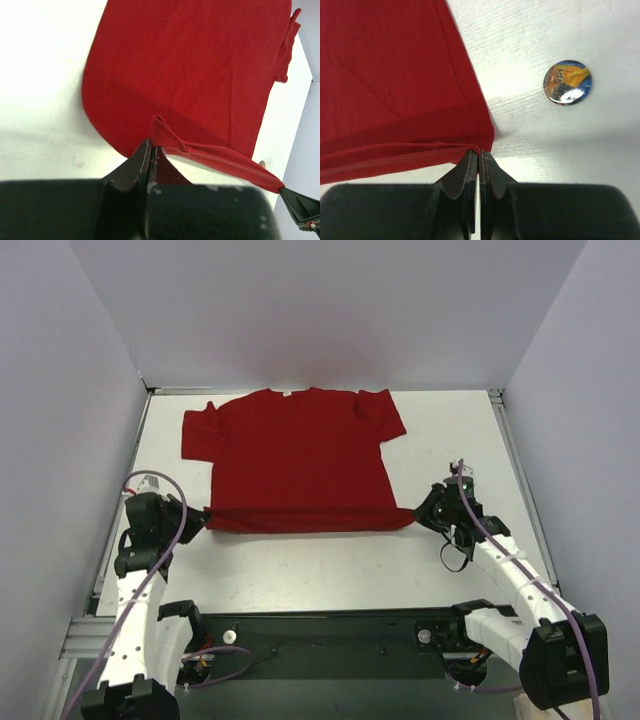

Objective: Pin the brooch onto the clothing

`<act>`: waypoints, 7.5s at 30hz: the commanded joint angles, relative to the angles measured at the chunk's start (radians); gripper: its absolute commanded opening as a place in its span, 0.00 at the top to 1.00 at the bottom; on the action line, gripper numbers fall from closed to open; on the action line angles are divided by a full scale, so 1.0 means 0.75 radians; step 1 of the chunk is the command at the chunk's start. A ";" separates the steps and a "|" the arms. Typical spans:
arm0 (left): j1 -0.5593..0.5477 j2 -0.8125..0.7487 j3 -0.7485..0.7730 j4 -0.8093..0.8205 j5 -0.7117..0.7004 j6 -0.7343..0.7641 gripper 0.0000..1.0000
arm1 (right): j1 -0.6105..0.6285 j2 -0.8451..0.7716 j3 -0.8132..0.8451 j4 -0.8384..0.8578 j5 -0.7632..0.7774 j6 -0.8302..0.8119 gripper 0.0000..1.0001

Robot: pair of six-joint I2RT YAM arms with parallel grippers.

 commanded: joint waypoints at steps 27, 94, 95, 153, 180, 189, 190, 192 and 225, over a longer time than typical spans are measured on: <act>-0.099 -0.283 0.124 -0.717 -0.080 -0.037 0.97 | 0.106 -0.357 -0.192 -0.679 0.025 0.286 1.00; -0.400 1.011 0.694 0.369 -0.295 0.030 0.56 | 0.113 0.512 0.699 0.036 0.181 -0.039 1.00; -0.365 1.095 0.755 0.375 -0.262 0.020 0.88 | 0.082 0.614 0.785 0.057 0.203 -0.043 1.00; -0.336 1.480 1.327 0.003 -0.591 0.310 1.00 | -0.352 1.415 1.389 -0.242 -0.007 0.327 1.00; -1.035 1.188 0.362 0.345 -0.182 0.129 1.00 | 0.313 0.893 0.350 -0.190 0.017 0.100 1.00; -1.054 1.089 0.234 0.336 -0.233 0.092 1.00 | 0.342 0.828 0.274 -0.203 0.019 0.120 1.00; -1.054 1.096 0.247 0.334 -0.237 0.094 1.00 | 0.348 0.826 0.278 -0.203 0.017 0.124 1.00; -1.052 1.126 0.314 0.294 -0.243 0.110 1.00 | 0.362 0.811 0.268 -0.217 0.013 0.139 1.00; -0.420 2.020 1.682 -0.242 -0.462 0.378 1.00 | -0.061 0.498 0.393 -0.227 0.077 0.012 1.00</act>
